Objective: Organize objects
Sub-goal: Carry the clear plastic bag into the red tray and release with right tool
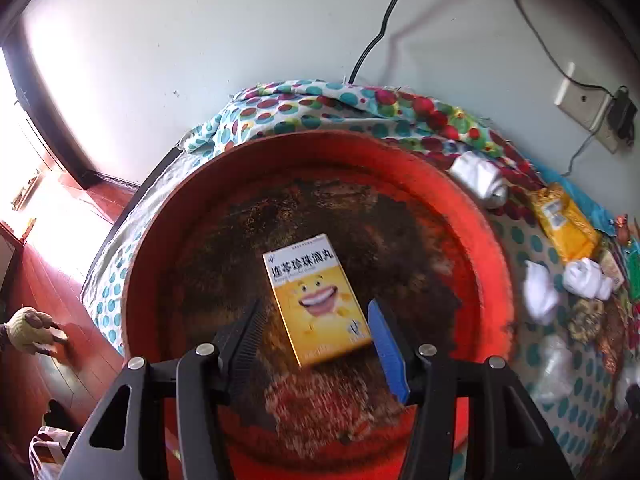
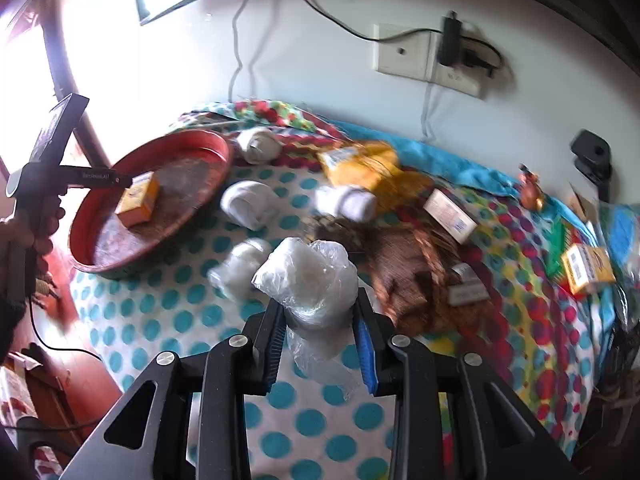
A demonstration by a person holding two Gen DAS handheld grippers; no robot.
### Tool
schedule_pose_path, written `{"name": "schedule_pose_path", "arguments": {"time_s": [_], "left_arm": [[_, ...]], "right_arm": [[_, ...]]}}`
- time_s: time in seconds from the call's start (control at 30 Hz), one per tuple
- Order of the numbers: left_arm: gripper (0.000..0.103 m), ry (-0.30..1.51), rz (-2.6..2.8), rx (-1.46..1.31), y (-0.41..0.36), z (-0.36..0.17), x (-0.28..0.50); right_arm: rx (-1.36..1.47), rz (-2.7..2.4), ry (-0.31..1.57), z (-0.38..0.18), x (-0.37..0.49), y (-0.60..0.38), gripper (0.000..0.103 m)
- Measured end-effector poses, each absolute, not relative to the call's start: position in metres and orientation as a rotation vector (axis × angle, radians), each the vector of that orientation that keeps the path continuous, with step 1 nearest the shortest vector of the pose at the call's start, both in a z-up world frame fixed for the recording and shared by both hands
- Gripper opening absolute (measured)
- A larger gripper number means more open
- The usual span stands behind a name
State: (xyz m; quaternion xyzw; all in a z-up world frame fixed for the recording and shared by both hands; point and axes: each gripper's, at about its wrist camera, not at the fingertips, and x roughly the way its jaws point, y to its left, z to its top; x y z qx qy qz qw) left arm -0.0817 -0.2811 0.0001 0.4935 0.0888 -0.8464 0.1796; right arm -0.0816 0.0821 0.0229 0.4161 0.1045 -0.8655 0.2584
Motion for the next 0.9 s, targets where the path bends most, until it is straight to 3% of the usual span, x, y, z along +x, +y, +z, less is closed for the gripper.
{"name": "schedule_pose_path", "arguments": {"time_s": [0.47,0.9], "left_arm": [[0.055,0.234,-2.483,1.344,-0.24,0.045,-0.001],[0.055,0.242,-2.431,1.327,-0.257,0.051,0.069]], "right_arm": [[0.989,-2.16,0.367,0.063,-0.09,-0.032,0.03],[1.075,-2.031,0.484,0.042,-0.123,-0.152,0.03]]}}
